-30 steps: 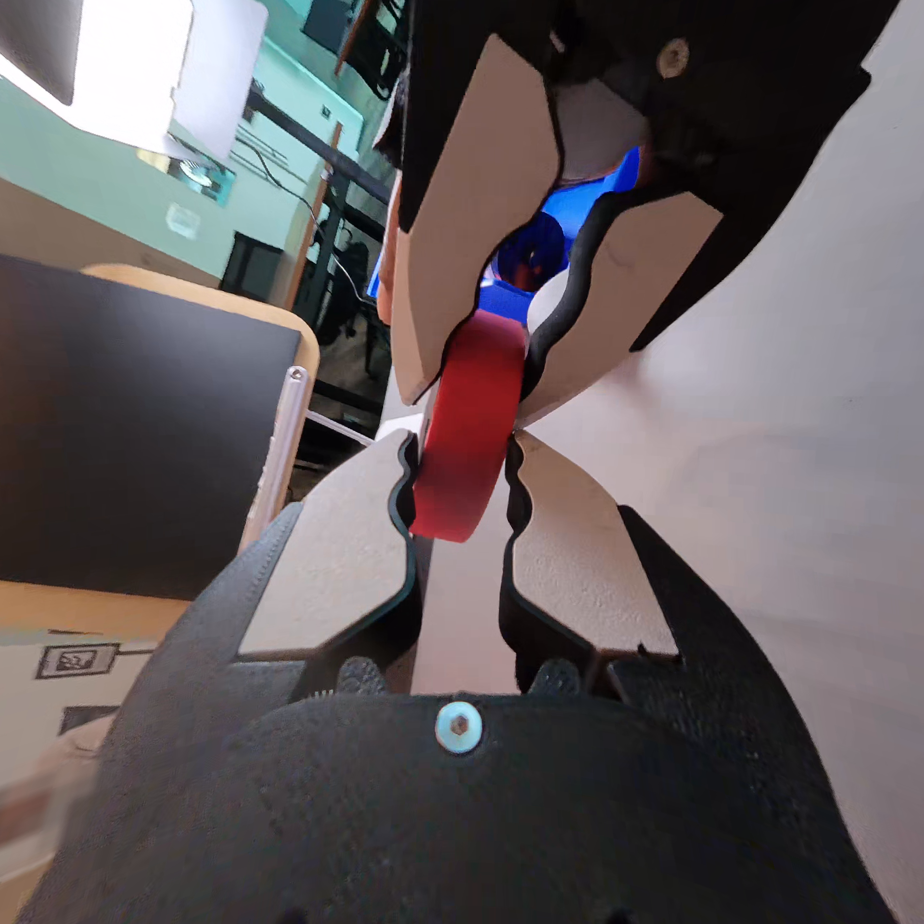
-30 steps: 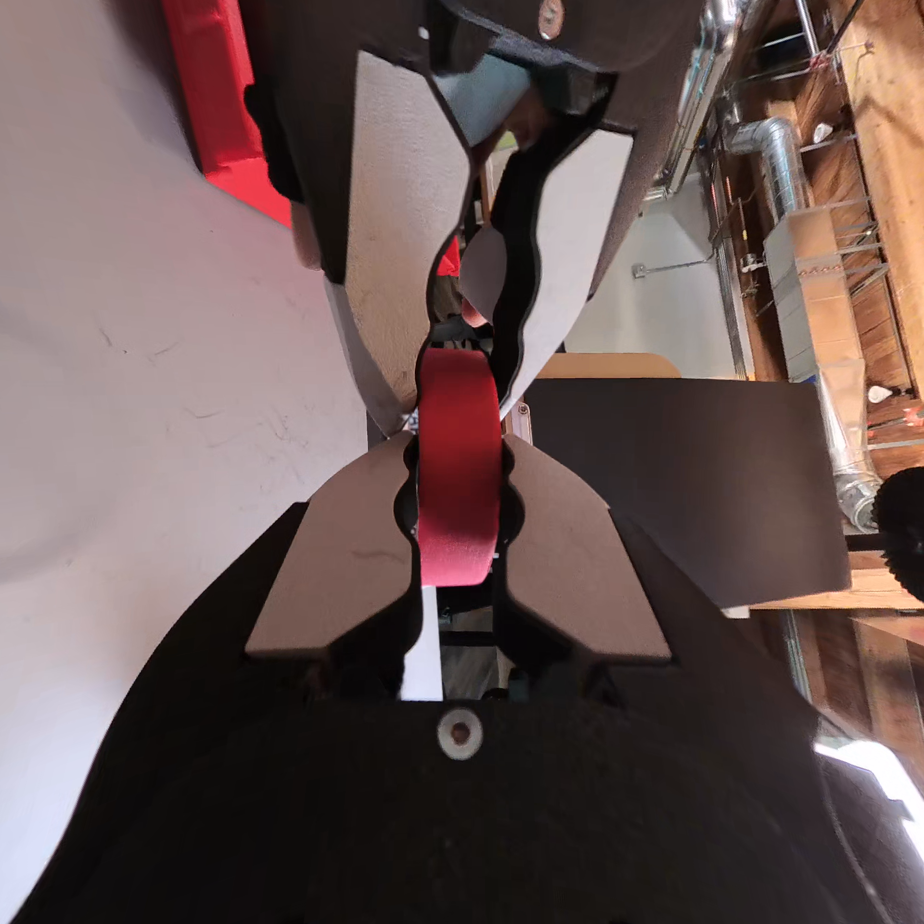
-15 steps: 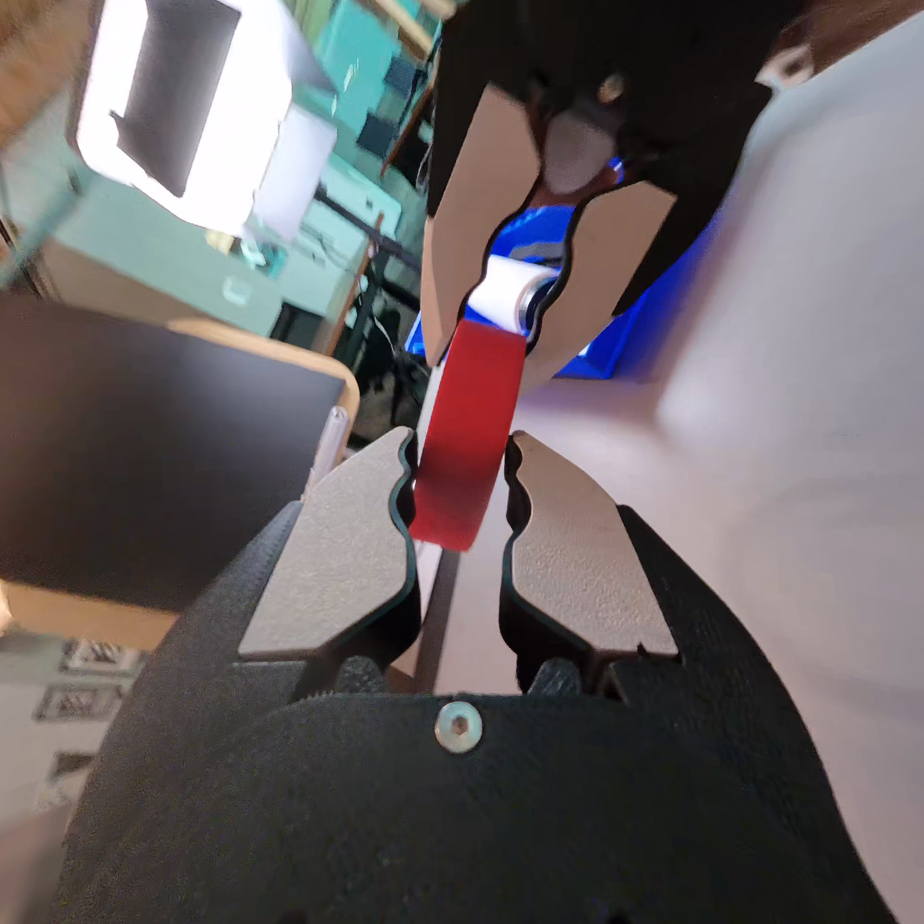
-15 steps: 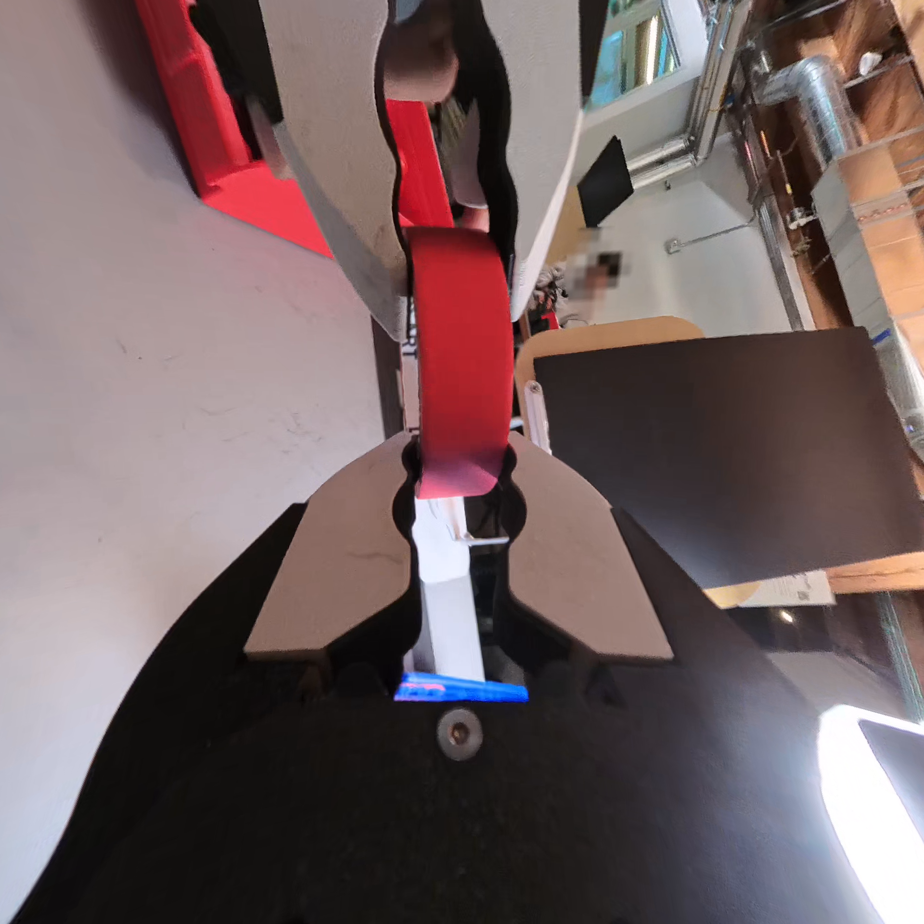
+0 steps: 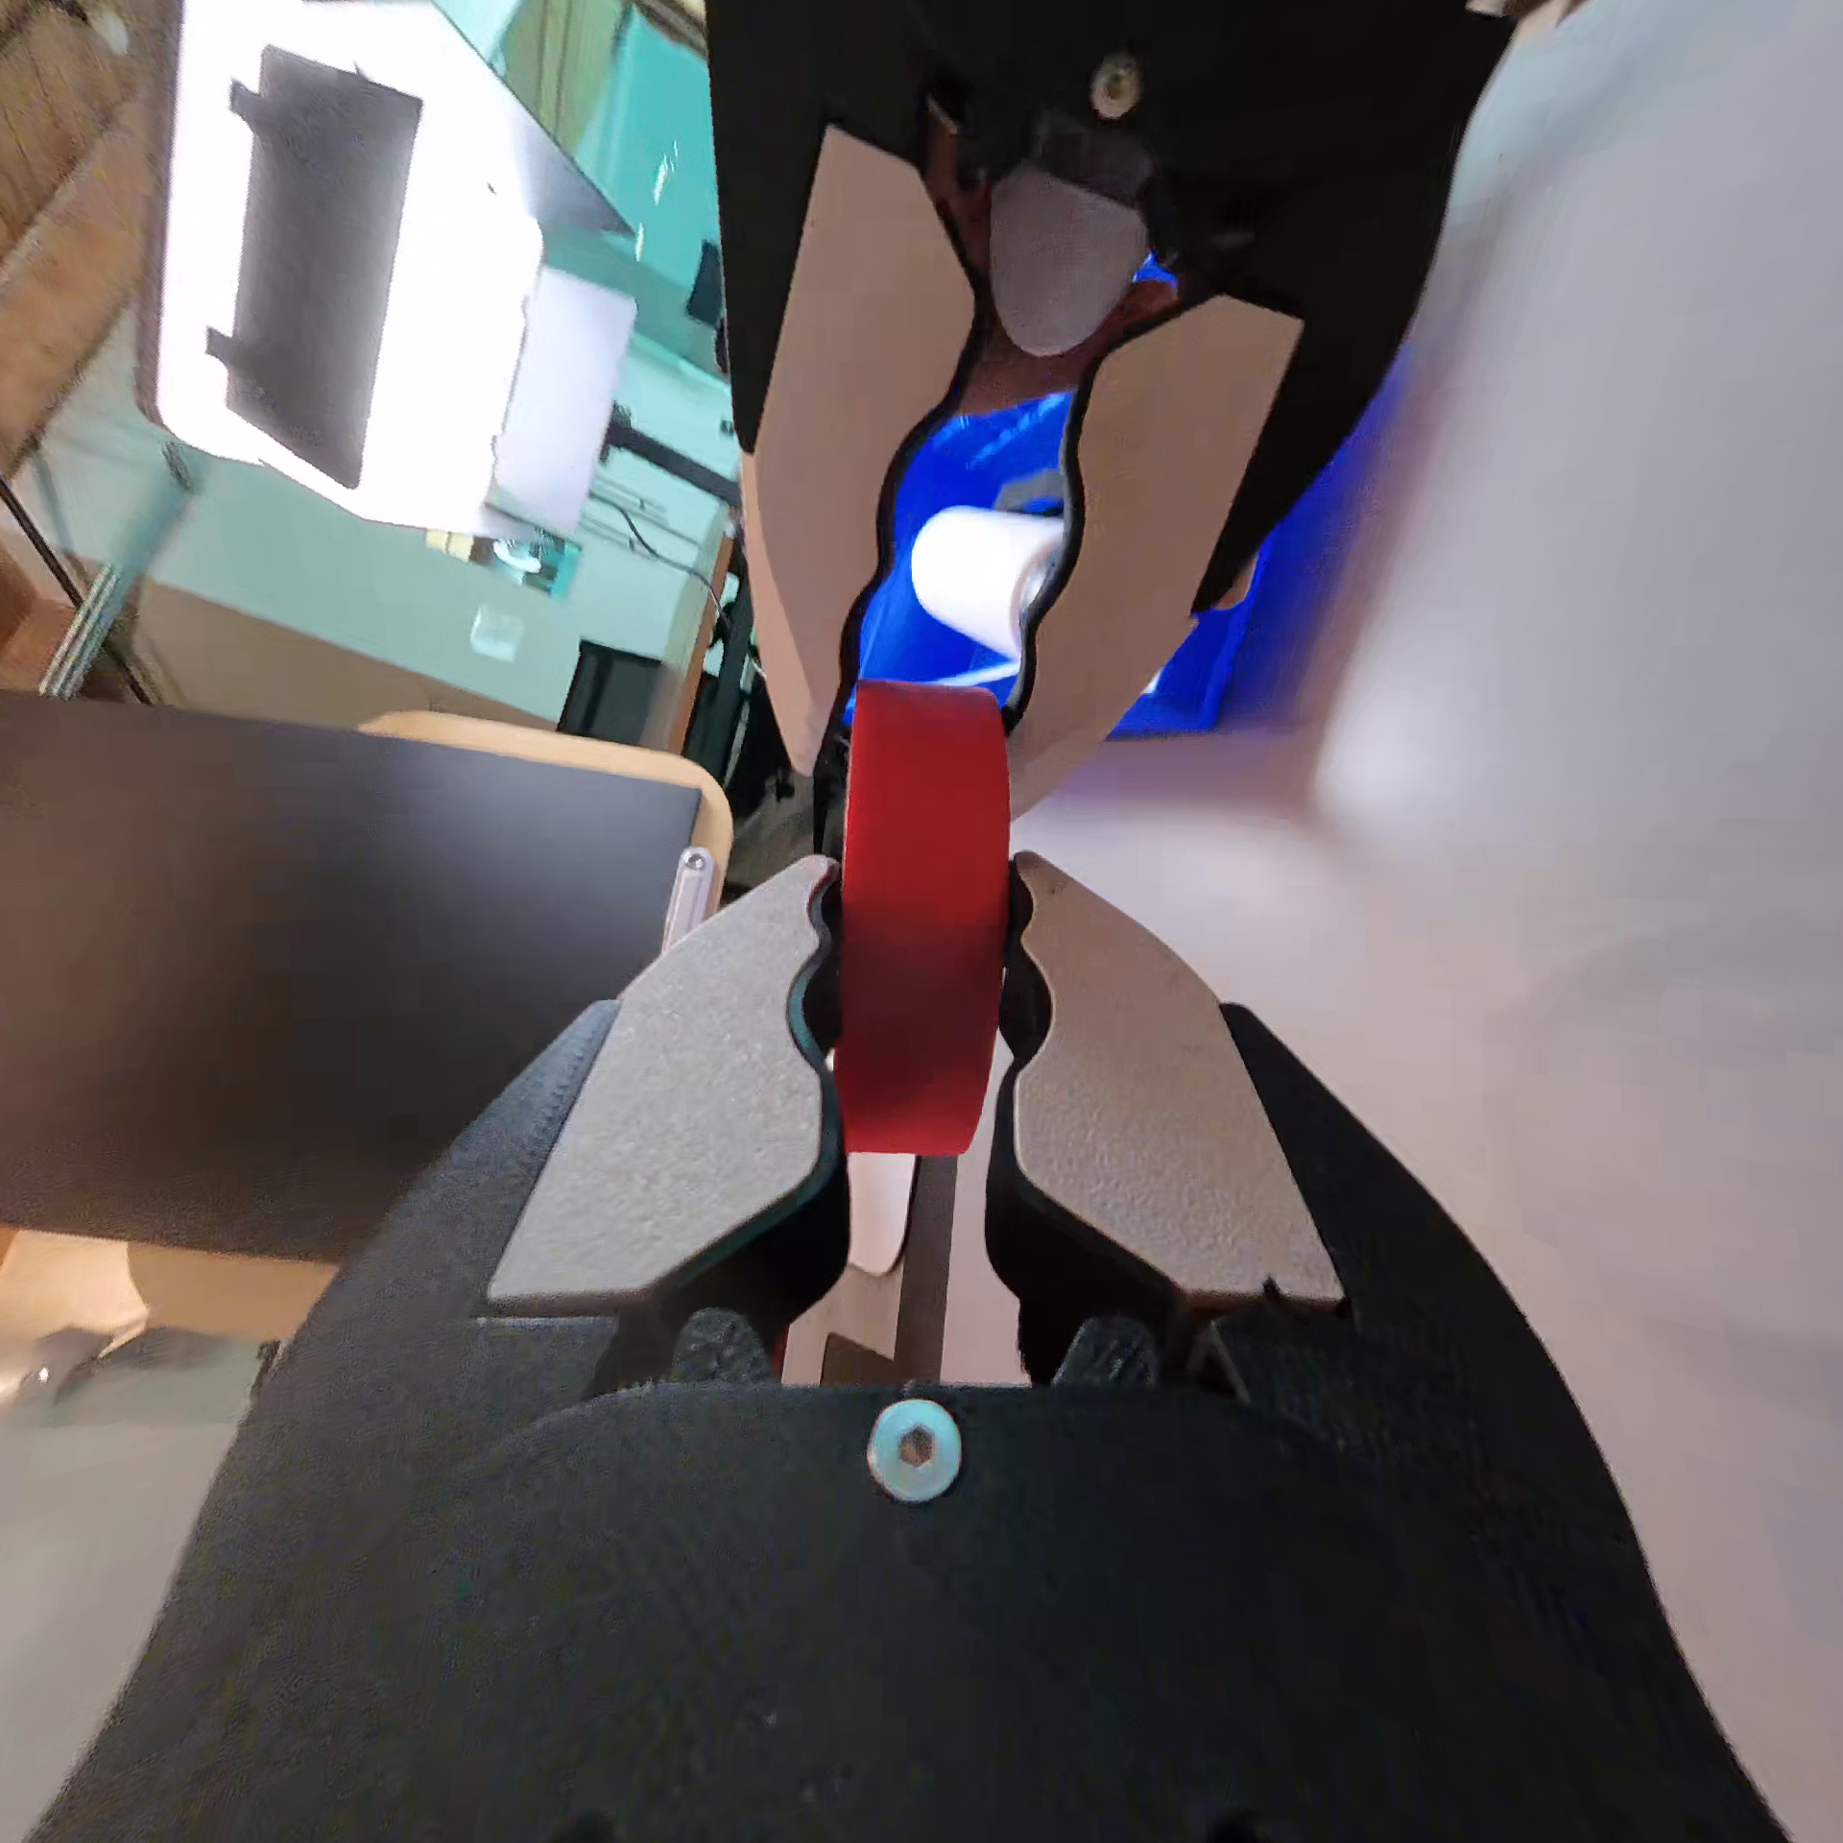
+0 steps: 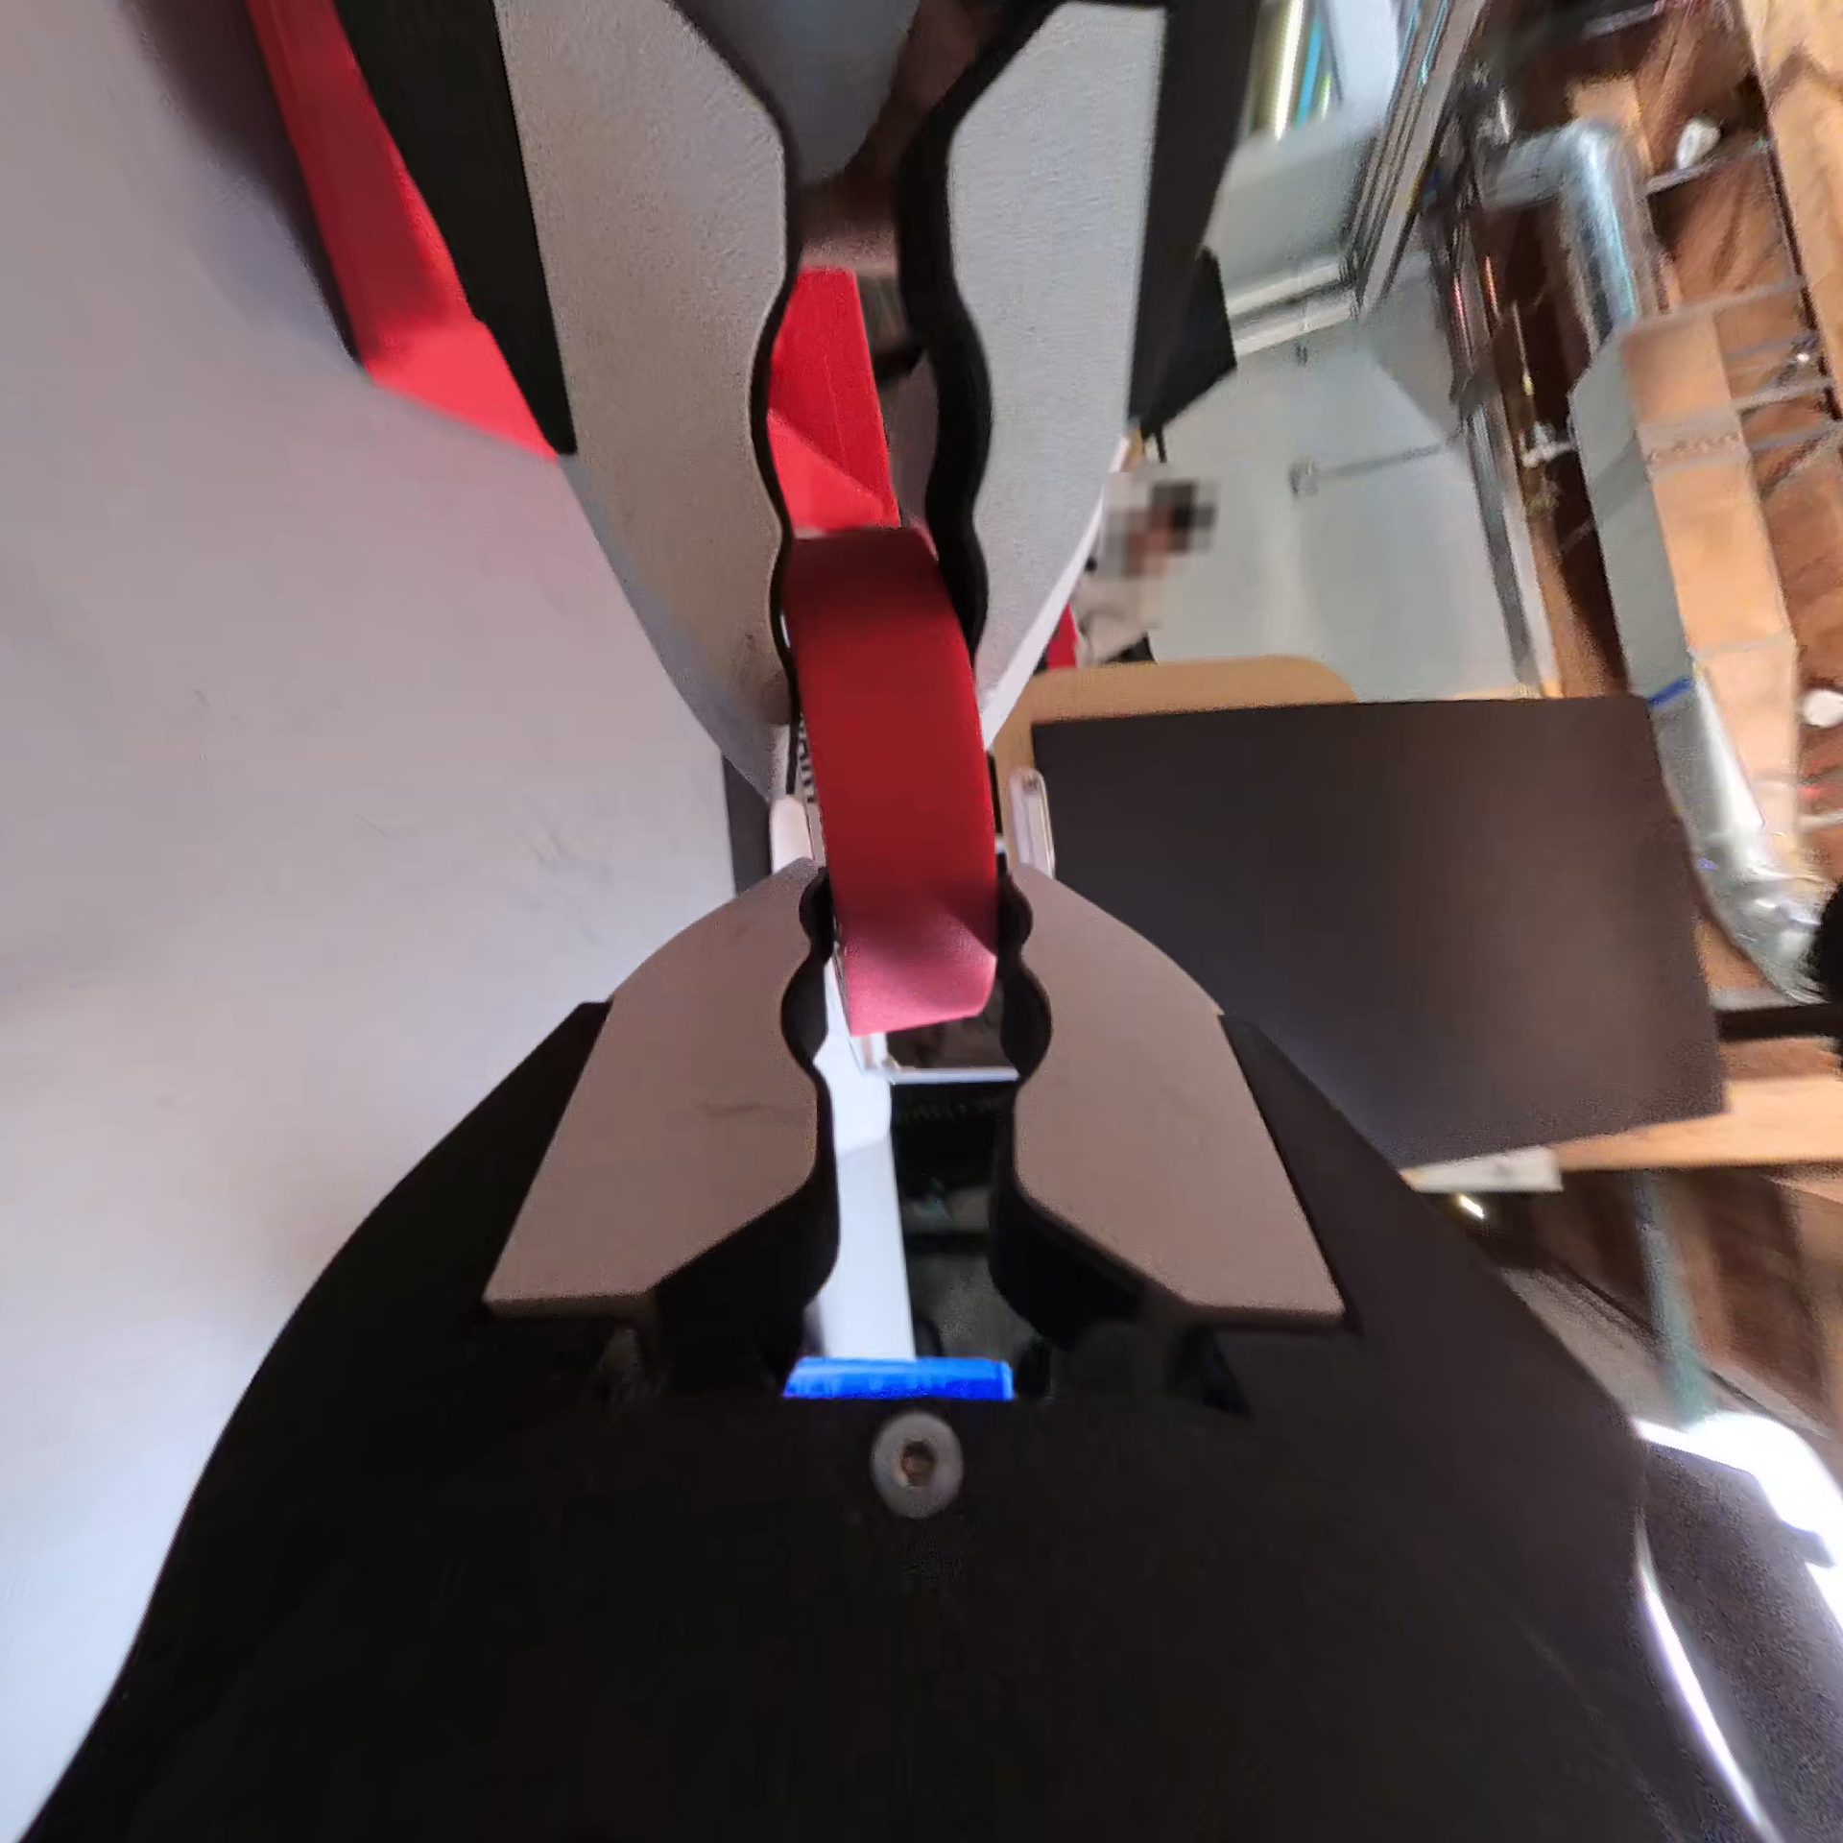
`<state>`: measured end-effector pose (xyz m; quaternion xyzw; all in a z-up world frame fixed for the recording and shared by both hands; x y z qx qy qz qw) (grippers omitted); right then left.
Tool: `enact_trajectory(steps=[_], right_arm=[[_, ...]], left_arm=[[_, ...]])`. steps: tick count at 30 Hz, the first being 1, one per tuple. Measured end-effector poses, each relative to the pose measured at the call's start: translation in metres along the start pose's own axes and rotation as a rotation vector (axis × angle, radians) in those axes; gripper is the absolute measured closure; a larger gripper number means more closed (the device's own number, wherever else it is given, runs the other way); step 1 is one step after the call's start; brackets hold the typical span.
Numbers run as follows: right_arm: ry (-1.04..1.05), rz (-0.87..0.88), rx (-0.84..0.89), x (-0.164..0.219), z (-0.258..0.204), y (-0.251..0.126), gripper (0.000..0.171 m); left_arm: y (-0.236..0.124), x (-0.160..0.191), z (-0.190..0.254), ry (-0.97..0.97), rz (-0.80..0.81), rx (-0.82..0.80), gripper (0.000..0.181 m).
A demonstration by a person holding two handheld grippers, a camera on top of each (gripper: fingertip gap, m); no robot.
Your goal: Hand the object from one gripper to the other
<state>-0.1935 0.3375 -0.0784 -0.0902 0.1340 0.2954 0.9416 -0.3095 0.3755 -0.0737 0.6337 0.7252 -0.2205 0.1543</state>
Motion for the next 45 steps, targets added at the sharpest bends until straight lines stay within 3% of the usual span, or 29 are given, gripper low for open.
enact_trajectory(steps=[6, 11, 22, 28, 33, 35, 41, 43, 45], right_arm=[[0.178, 0.051, -0.064, 0.018, 0.014, -0.021, 0.127], [0.19, 0.1, -0.044, 0.017, 0.012, -0.018, 0.141], [0.03, -0.314, -0.04, 0.028, 0.008, -0.003, 0.142], [0.032, -0.372, -0.06, 0.016, 0.006, 0.001, 0.142], [0.242, -0.188, -0.048, 0.012, 0.021, -0.013, 0.14], [0.354, -0.092, -0.061, 0.013, 0.029, -0.022, 0.131], [0.433, 0.096, -0.129, 0.017, 0.031, -0.037, 0.119], [0.457, 0.146, -0.161, 0.014, 0.027, -0.037, 0.121], [0.437, 0.189, -0.118, 0.01, 0.031, -0.038, 0.14]], left_arm=[[-0.009, -0.023, -0.005, -0.018, 0.129, 0.011, 0.153], [-0.009, -0.026, -0.005, -0.076, 0.177, 0.027, 0.152], [0.004, -0.001, -0.006, -0.114, -0.074, -0.043, 0.141], [0.006, 0.002, -0.001, -0.083, -0.088, -0.02, 0.151], [-0.002, -0.007, -0.008, -0.105, 0.022, -0.033, 0.152], [-0.005, -0.015, -0.009, -0.124, 0.09, -0.032, 0.152], [-0.014, -0.038, -0.012, -0.179, 0.289, 0.0, 0.152], [-0.018, -0.043, -0.014, -0.201, 0.346, 0.002, 0.152], [-0.02, -0.042, -0.017, -0.244, 0.36, 0.003, 0.152]])
Point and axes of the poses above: each gripper's, where its closed fingertips meet, y out along the fingers, x out of its underside, z = x × y across the jaws, the point moved 8 cm from there along -y, back along the fingers, and after that the axes turned 14 degrees about z, right-handed, at the moved point
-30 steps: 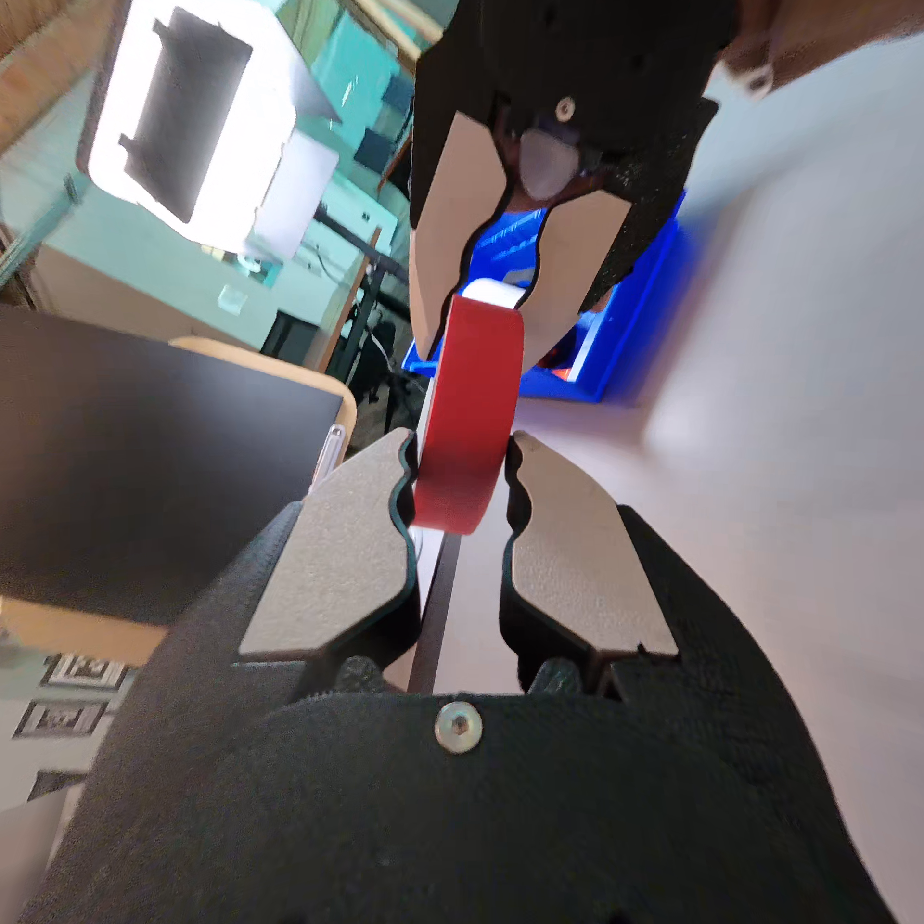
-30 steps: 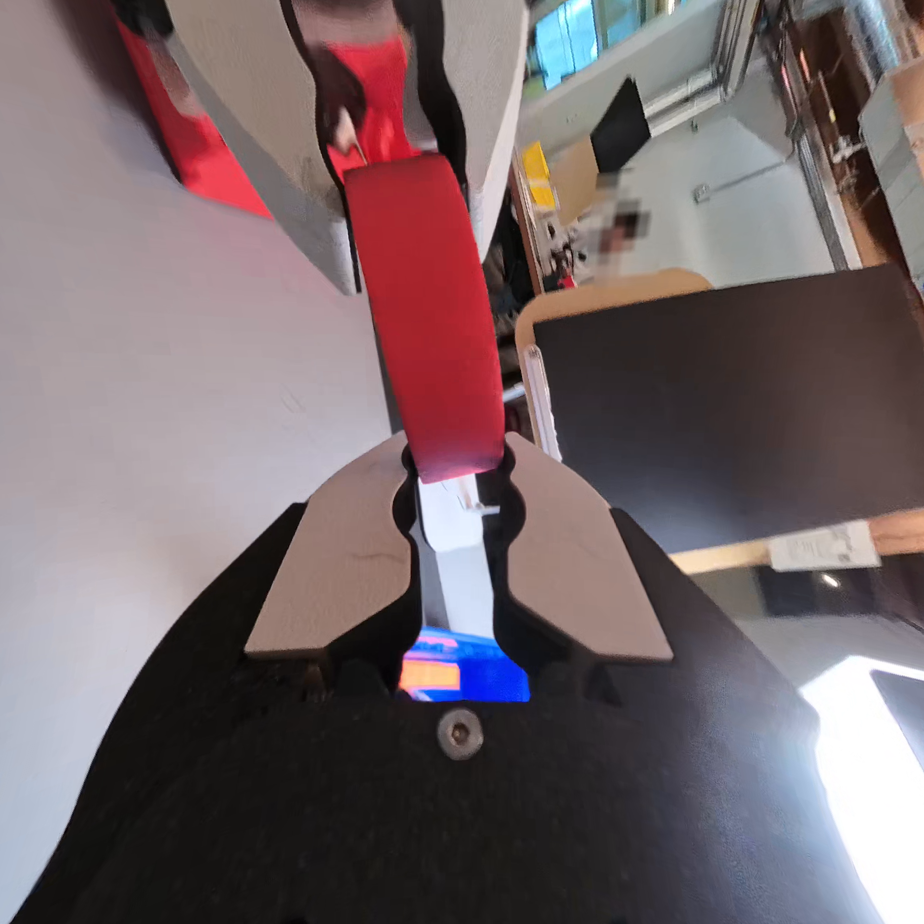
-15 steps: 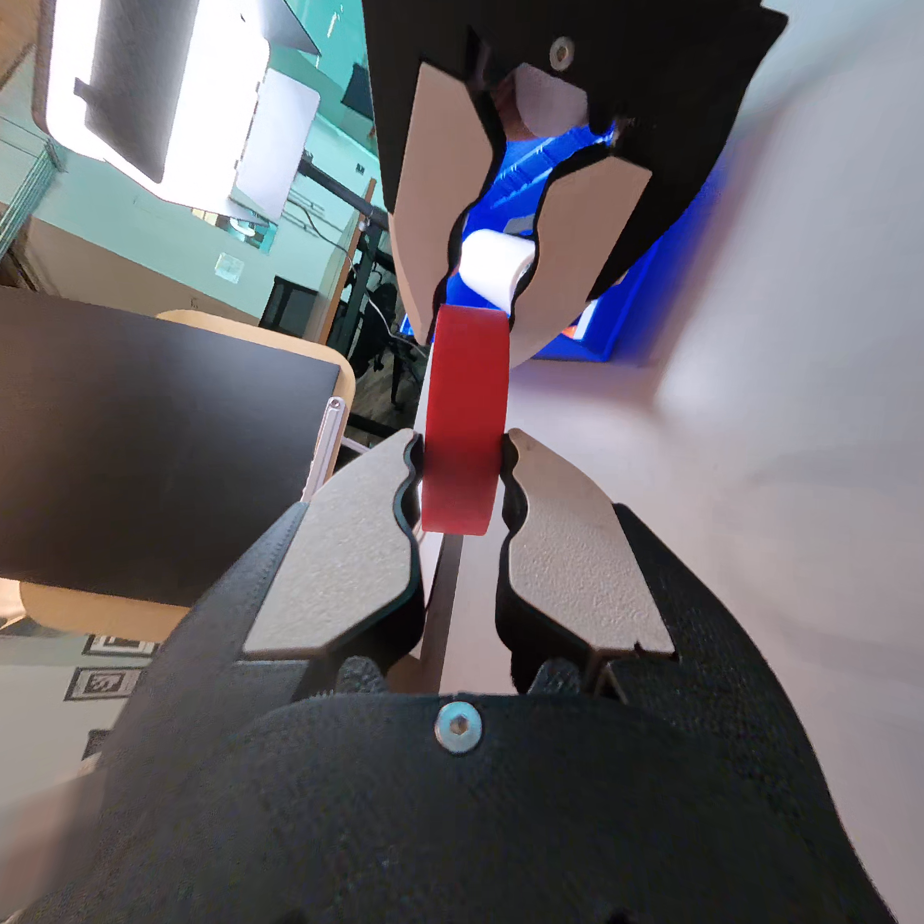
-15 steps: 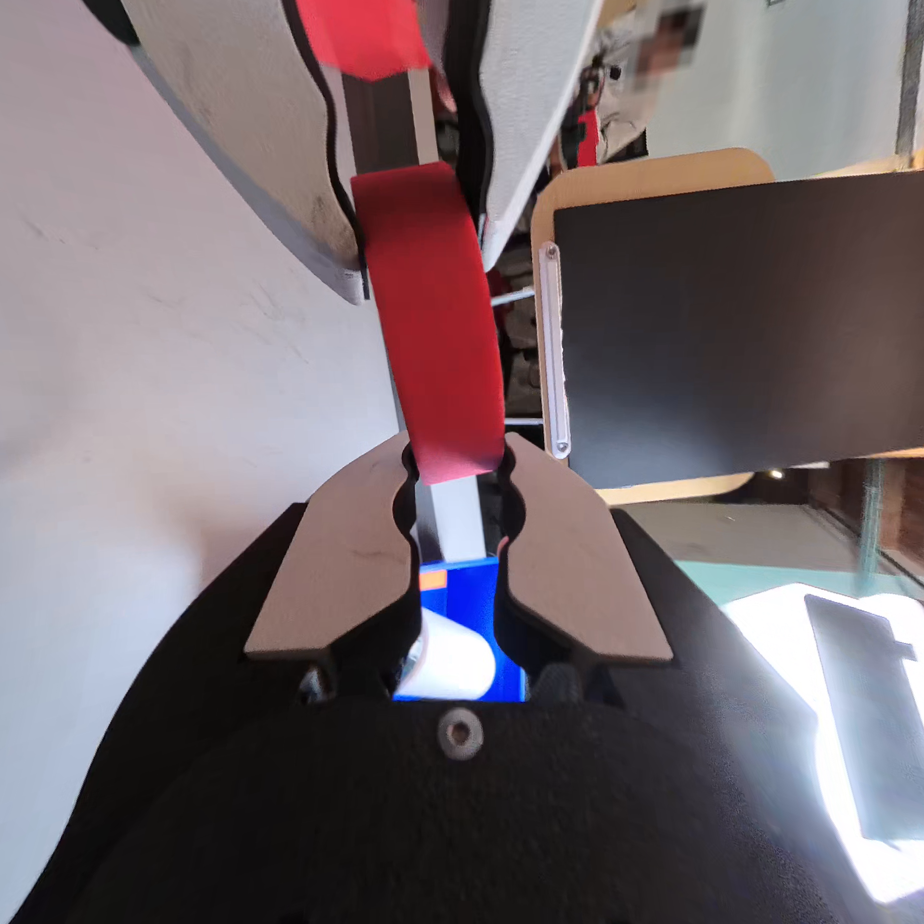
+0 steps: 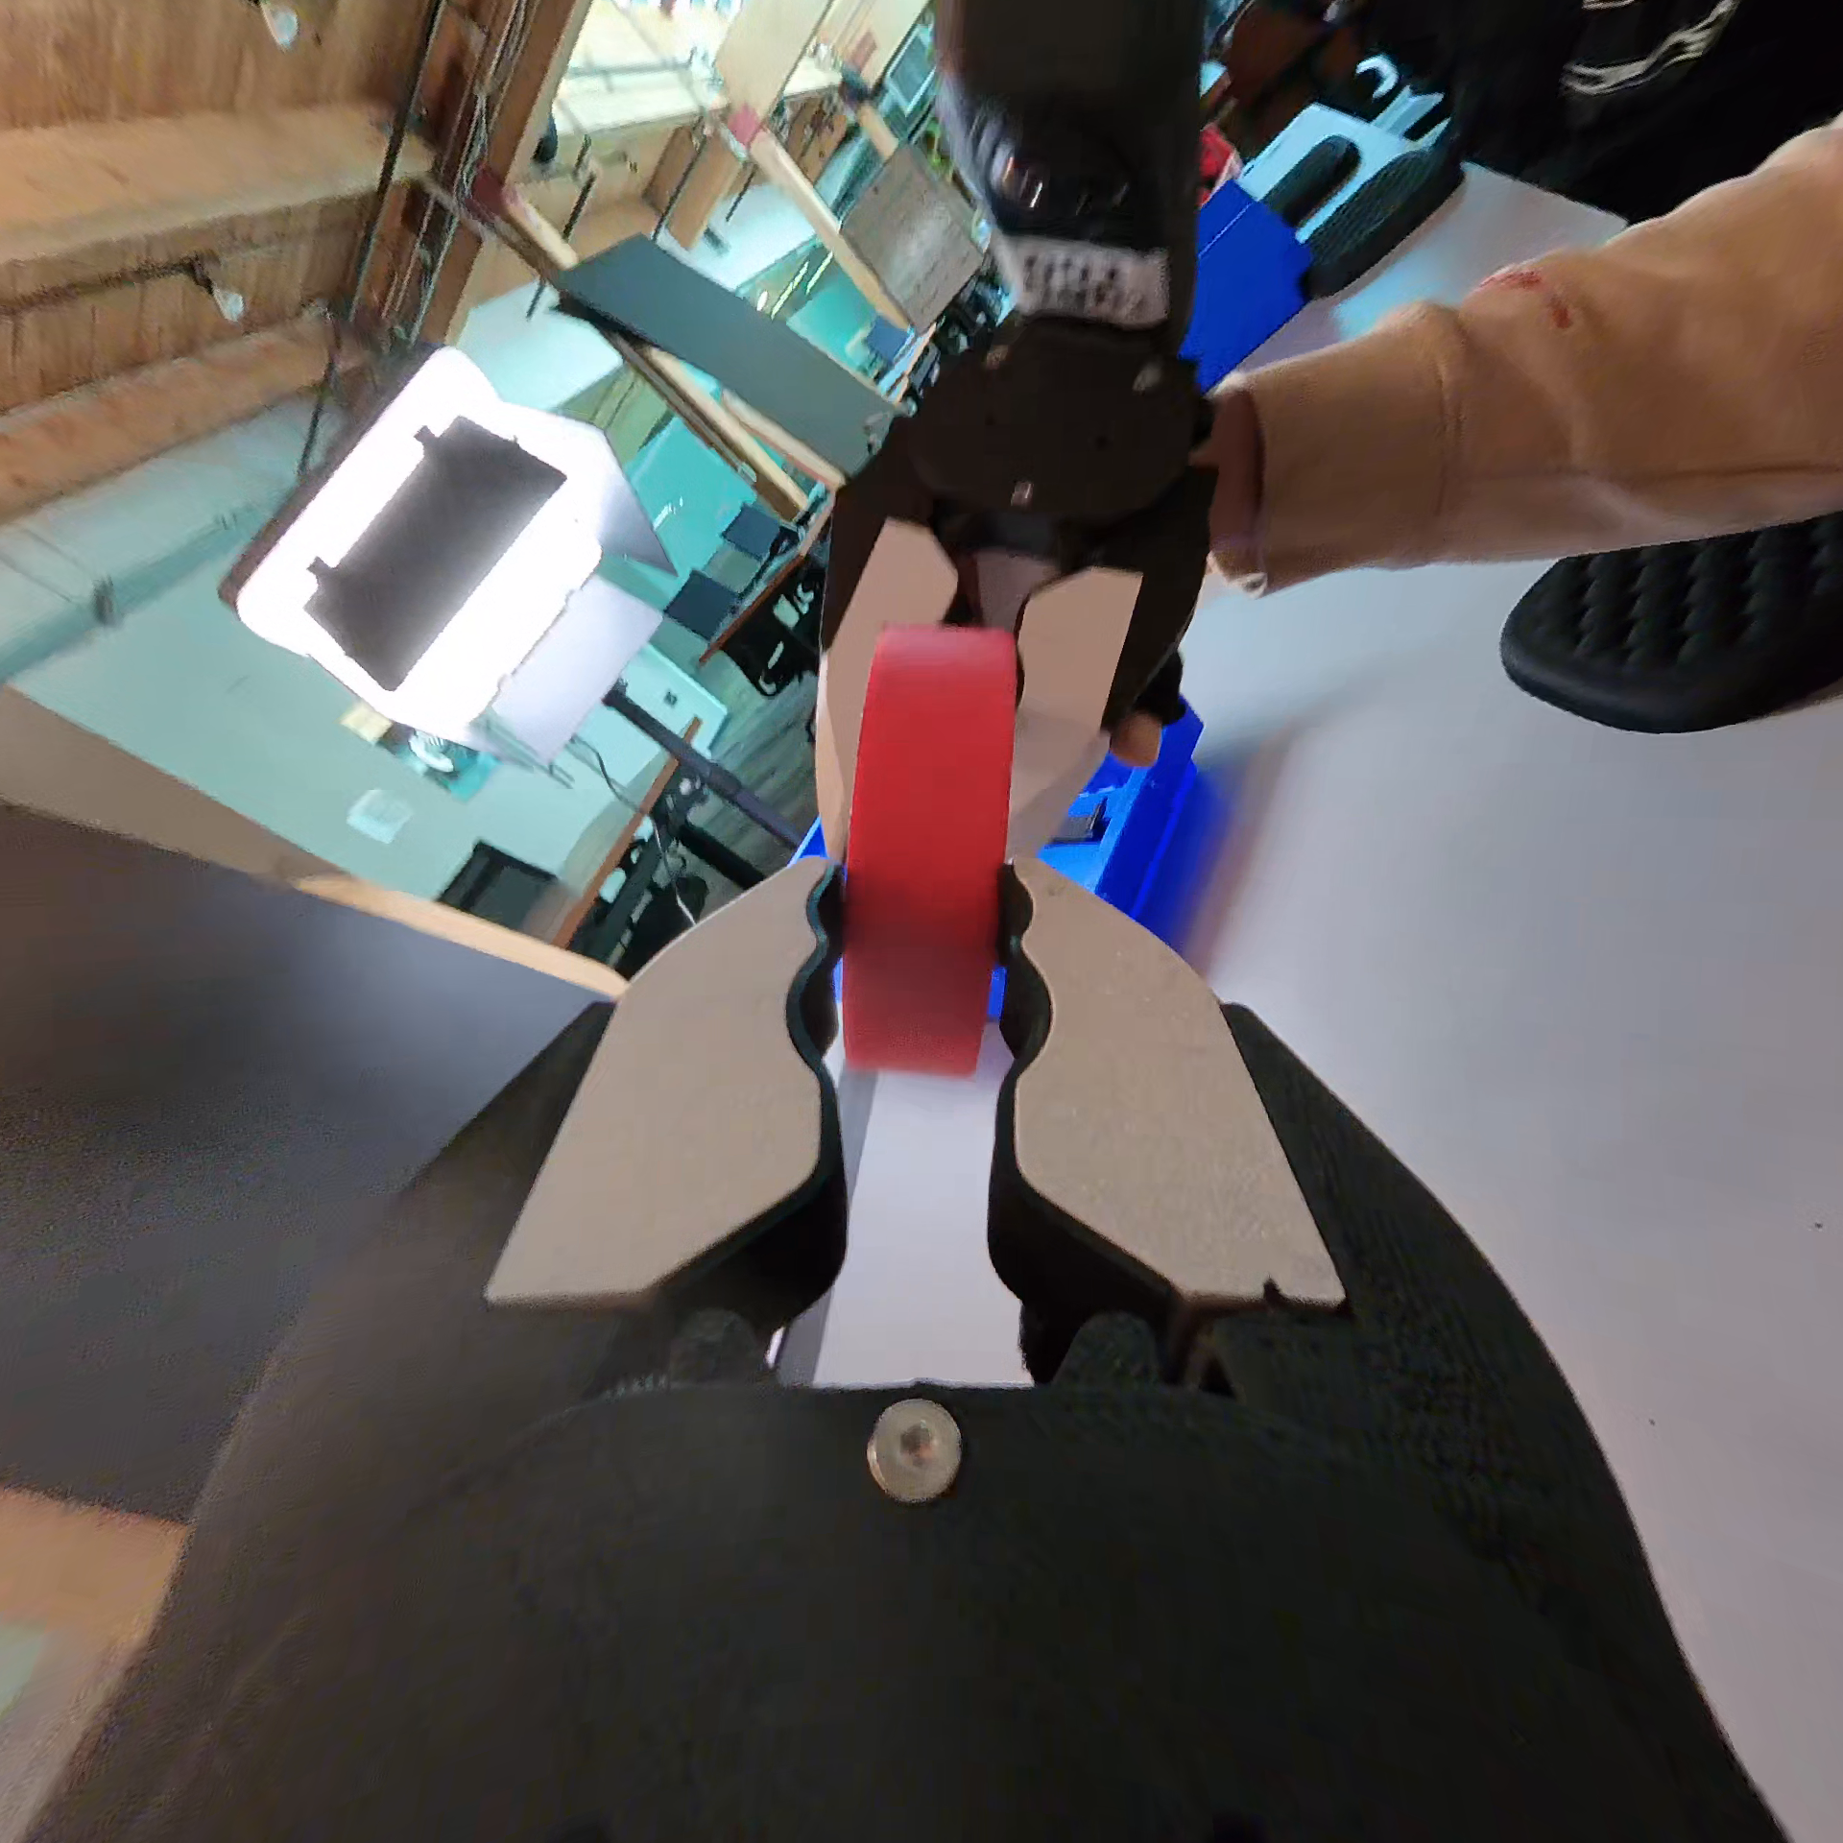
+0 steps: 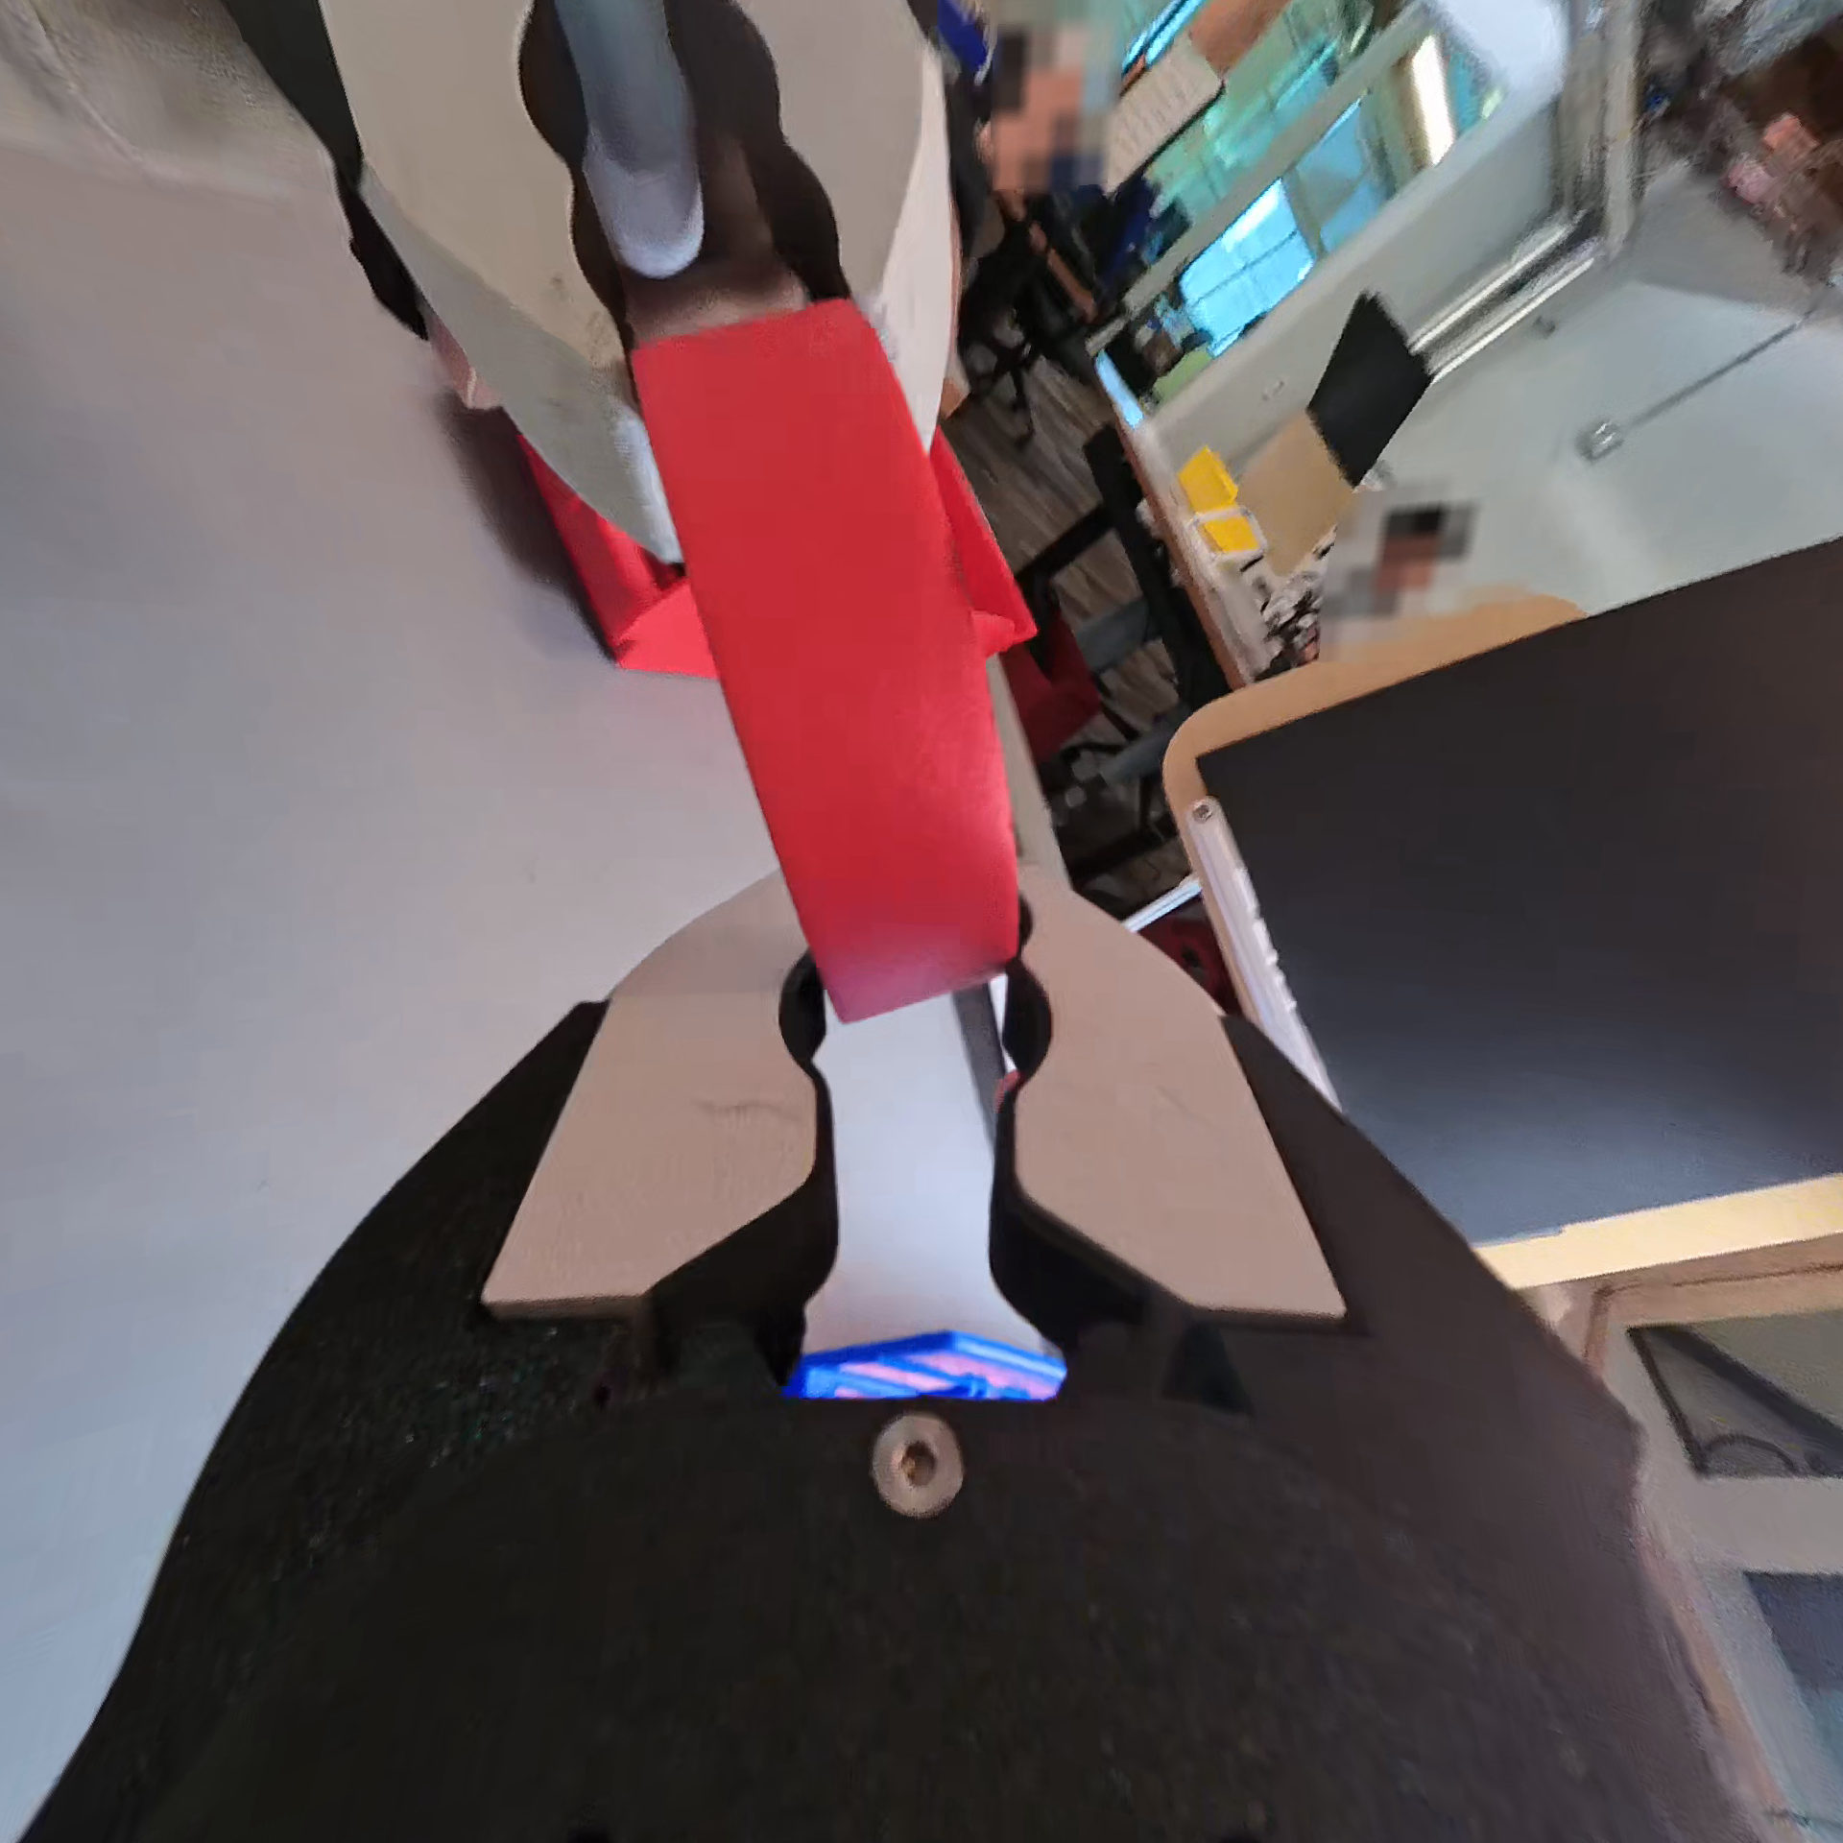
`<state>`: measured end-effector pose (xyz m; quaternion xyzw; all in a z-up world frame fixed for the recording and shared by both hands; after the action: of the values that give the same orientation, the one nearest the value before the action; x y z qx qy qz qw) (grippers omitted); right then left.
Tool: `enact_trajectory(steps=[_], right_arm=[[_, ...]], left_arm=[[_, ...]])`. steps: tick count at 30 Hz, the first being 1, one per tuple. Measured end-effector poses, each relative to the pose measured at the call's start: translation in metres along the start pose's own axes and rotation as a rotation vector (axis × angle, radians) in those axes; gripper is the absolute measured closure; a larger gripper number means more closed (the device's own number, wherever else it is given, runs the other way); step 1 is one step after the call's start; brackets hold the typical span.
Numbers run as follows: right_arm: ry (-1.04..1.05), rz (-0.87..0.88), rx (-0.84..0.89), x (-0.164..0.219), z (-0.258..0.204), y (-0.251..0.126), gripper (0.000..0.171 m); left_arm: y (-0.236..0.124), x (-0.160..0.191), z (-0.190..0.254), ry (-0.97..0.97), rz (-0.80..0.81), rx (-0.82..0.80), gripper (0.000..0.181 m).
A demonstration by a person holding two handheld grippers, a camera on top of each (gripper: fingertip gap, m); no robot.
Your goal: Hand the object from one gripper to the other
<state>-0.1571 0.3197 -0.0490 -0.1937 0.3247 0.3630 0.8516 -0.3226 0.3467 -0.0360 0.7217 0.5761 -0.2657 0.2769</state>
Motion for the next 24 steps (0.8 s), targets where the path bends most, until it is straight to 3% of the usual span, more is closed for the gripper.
enact_trajectory(steps=[2, 6, 12, 15, 17, 20, 24], right_arm=[[0.003, 0.021, 0.029, -0.007, 0.005, -0.004, 0.141], [-0.187, -0.229, 0.153, 0.001, 0.014, -0.006, 0.142], [-0.374, -0.393, 0.186, 0.013, -0.002, 0.025, 0.142], [-0.449, -0.399, 0.171, 0.007, -0.015, 0.039, 0.142], [-0.457, -0.373, 0.17, 0.003, -0.015, 0.039, 0.141], [-0.319, -0.259, 0.125, -0.006, -0.011, 0.027, 0.139], [-0.196, -0.221, 0.069, -0.008, 0.0, 0.005, 0.121]], left_arm=[[-0.003, 0.01, -0.007, -0.035, -0.064, -0.05, 0.153], [-0.004, 0.022, -0.012, -0.017, -0.203, -0.107, 0.139], [0.011, 0.031, -0.001, 0.065, -0.345, -0.082, 0.136], [0.013, 0.039, 0.002, 0.13, -0.413, -0.07, 0.152], [0.011, 0.039, 0.004, 0.159, -0.387, -0.049, 0.152], [0.003, 0.033, 0.001, 0.202, -0.344, -0.038, 0.153], [-0.004, 0.02, 0.0, 0.248, -0.266, -0.01, 0.153]])
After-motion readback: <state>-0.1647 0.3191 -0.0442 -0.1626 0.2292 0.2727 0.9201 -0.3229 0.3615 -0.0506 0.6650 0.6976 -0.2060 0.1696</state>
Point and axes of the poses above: each gripper's, where its closed fingertips meet, y out along the fingers, x out of its underside, z = x × y across the jaws, the point moved 8 cm from there along -y, back along the fingers, and after that the axes turned 14 degrees about z, right-handed, at the moved point
